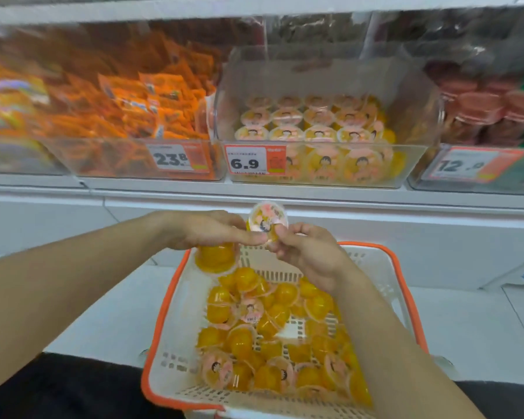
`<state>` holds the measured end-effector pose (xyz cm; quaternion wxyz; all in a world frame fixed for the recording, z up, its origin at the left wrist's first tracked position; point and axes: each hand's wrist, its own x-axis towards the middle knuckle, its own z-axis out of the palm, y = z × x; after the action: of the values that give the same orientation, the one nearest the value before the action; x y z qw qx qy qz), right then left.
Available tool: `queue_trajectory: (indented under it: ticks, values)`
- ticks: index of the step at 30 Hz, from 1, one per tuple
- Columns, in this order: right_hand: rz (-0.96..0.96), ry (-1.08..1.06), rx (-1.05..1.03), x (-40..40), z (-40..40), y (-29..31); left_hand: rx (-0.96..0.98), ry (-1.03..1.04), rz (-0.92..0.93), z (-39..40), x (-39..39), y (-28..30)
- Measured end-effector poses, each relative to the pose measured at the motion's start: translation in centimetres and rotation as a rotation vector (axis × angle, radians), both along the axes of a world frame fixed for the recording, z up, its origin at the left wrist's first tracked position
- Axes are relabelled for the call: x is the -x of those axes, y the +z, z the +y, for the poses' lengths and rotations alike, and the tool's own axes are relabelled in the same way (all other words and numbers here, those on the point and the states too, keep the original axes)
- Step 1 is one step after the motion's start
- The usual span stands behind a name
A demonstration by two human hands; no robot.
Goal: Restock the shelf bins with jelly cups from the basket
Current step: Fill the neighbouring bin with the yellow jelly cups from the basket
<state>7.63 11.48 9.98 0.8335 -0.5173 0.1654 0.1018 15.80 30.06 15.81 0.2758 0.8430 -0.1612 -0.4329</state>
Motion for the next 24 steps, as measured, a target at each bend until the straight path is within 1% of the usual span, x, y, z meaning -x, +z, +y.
queue_trajectory:
  ticks: [2,4,5,6,8,10,11,13,15,16,18,21,22,24]
  values:
    - [-0.056,0.035,-0.081,0.2,0.7,2.5,0.239,0.069,-0.083,0.1,0.8,1.6]
    - [-0.098,0.121,-0.117,0.6,1.2,4.7,0.453,0.167,-0.086,0.2,1.5,3.0]
    - [-0.112,0.183,-0.079,0.8,1.1,5.6,0.518,0.198,-0.065,0.4,1.6,3.3]
    - [-0.123,0.247,0.006,1.1,1.0,6.6,0.544,0.199,-0.031,0.6,1.6,3.7]
    - [-0.134,0.334,0.265,1.4,0.2,8.6,0.497,0.132,0.059,1.2,1.1,4.3]
    - [-0.154,0.363,0.511,1.1,-0.6,10.3,0.384,0.022,0.132,1.9,0.4,4.8]
    - [-0.181,0.386,0.596,0.8,-0.8,11.1,0.334,-0.025,0.175,2.1,0.2,5.1]
    - [-0.257,0.468,0.689,0.0,-0.8,12.3,0.289,-0.091,0.248,2.3,-0.1,5.6]
    - [-0.299,0.504,0.731,-0.8,-0.6,12.9,0.322,-0.053,0.247,2.2,-0.4,5.5]
    - [-0.302,0.478,0.740,-1.4,-0.7,13.1,0.365,0.012,0.226,2.1,-0.7,5.2]
    - [-0.285,0.361,0.712,-2.4,-0.8,13.4,0.495,0.225,0.188,1.7,-1.3,4.3]
    - [-0.215,0.158,0.534,-3.4,-0.4,13.6,0.708,0.510,0.111,0.1,-1.4,3.8]
    - [-0.188,0.135,0.467,-3.5,-0.1,13.5,0.771,0.569,0.097,-0.4,-1.3,3.8]
    - [-0.138,0.169,0.401,-3.6,0.4,13.3,0.832,0.637,0.081,-1.0,-1.3,3.6]
